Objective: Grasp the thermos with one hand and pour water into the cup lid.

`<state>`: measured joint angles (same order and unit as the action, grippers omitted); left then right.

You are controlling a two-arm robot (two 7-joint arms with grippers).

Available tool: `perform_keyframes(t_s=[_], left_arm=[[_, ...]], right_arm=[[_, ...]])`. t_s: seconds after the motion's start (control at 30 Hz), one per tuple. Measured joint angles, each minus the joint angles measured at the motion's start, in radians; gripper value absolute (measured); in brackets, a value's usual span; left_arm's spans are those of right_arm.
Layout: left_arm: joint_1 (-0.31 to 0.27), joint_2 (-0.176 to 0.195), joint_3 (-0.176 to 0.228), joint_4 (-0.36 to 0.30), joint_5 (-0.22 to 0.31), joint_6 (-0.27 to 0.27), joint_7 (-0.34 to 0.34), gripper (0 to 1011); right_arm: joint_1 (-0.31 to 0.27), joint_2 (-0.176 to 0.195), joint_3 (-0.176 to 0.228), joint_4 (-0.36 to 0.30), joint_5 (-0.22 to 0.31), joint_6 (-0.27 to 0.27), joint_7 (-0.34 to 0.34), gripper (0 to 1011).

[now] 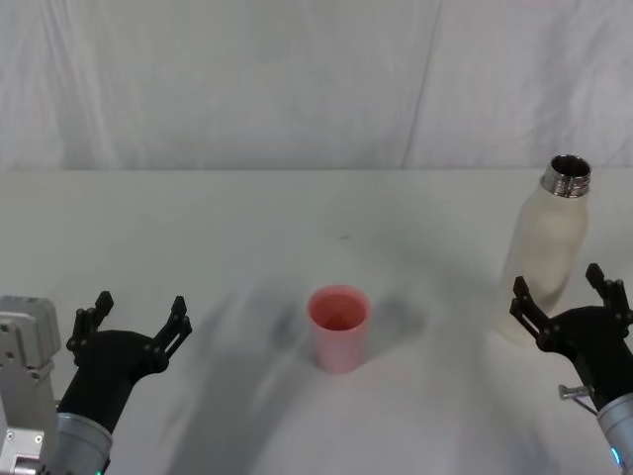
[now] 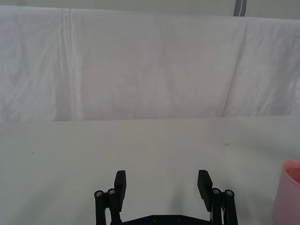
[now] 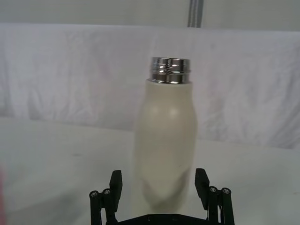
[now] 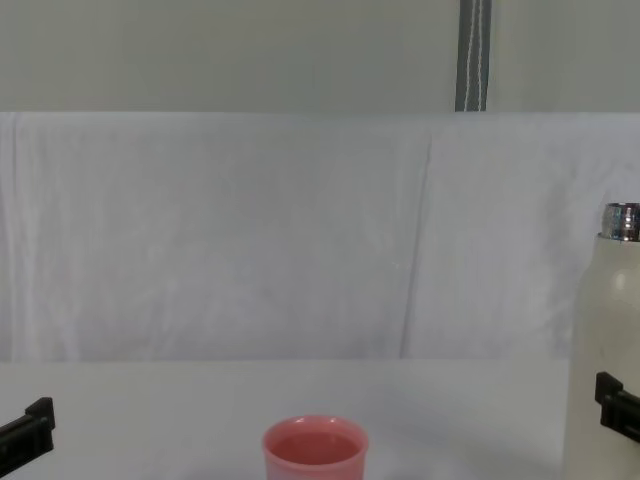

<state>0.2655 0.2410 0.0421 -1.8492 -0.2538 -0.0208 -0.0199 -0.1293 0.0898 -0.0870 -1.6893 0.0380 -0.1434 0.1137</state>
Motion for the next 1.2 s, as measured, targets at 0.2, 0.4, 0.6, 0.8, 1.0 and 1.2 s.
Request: perform_keyframes(t_s=[0.2,0.4,0.6,0.8,1.0,1.2], left_arm=[[0.0,0.0,0.0,0.0,0.0,0.0,0.0,1001],[0.0,0.0,0.0,0.0,0.0,0.0,0.0,1001],[0.0,0.0,0.0,0.0,0.0,0.0,0.0,1001],[0.0,0.0,0.0,0.0,0.0,0.0,0.0,1001],[0.0,0.0,0.0,0.0,0.0,0.0,0.0,1001],[0.0,0.0,0.0,0.0,0.0,0.0,0.0,1001]], right_arm=[[-0.038,0.009,-0.015,-0.026,0.002,0.0,0.013,1001],[-0.071,0.013,-0.025,-0.044,0.002,-0.004,0.016,1002],[-0.086,0.016,-0.04,-0.048,0.002,-0.009,0.022,1001],[-0.088,0.017,-0.06,-0.043,0.002,-0.013,0.031,1001],[-0.078,0.017,-0.078,-0.028,0.001,-0.016,0.035,1001],[-0.064,0.016,-0.093,-0.011,0.0,-0.018,0.039,1001]])
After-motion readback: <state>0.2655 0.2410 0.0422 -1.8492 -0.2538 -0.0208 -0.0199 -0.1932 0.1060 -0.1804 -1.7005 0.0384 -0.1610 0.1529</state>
